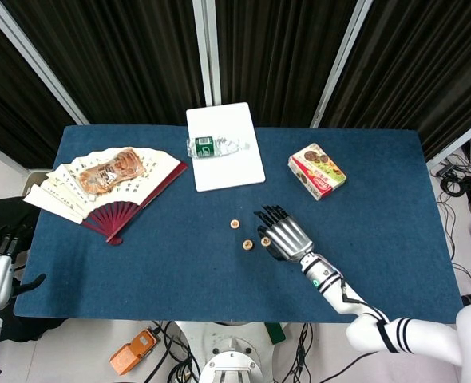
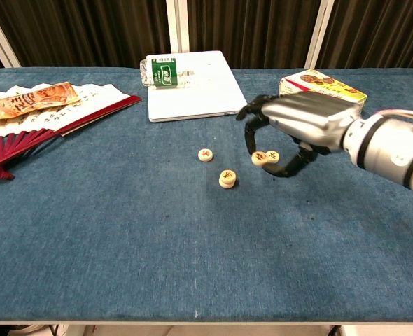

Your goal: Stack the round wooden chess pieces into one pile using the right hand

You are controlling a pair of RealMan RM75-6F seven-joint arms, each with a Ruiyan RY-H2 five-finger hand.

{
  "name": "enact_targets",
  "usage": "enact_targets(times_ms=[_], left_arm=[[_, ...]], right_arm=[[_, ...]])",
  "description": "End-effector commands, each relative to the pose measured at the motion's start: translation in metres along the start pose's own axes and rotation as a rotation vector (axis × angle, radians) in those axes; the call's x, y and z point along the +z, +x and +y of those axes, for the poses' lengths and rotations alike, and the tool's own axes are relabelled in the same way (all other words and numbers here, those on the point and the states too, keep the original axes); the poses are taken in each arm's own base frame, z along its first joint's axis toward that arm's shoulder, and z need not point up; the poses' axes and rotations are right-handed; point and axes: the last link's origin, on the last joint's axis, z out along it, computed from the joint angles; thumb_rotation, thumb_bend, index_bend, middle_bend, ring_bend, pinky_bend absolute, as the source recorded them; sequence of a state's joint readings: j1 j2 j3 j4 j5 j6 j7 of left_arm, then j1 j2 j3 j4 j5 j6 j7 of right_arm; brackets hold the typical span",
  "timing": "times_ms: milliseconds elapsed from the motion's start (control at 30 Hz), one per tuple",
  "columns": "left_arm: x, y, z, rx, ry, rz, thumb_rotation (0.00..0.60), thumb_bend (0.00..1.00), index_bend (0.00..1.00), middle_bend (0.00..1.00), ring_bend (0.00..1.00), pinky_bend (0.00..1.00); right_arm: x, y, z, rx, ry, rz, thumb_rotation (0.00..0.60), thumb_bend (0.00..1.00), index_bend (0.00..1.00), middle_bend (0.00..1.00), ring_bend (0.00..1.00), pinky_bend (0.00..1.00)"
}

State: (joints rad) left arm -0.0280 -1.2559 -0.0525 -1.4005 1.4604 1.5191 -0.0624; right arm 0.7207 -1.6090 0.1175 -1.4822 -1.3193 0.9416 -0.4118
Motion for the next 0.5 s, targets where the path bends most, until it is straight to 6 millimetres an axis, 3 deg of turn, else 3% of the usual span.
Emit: enact_targets(times_ms=[33,267,500], left_arm=[[0.0,0.0,0.0,0.001,0.0,-0.001,0.6,0.0,0.15,0.12,0.07,0.0],[0.0,0.002,-0.001,0.006,0.008,-0.001,0.6,0.0,0.15,0.12,0.07,0.0],[-0.001,-0.001,-0.002,0.002,0.013,-0.009,0.6,0.0,0.15,0.12,0.07,0.0]], right_arm=[[0.015,0.002,-0.011,-0.012,0.015,-0.011,0.6,0.54,0.53,0.17,0.1,0.15],[0.031,-0.005,-0.028,-0.03,0.037,-0.04,0.6,0.54,0.53,0.17,0.1,0.15],[0.033,-0.01,-0.029,-0.048,0.028,-0.051,0.6,0.54,0.53,0.17,0.1,0.15]])
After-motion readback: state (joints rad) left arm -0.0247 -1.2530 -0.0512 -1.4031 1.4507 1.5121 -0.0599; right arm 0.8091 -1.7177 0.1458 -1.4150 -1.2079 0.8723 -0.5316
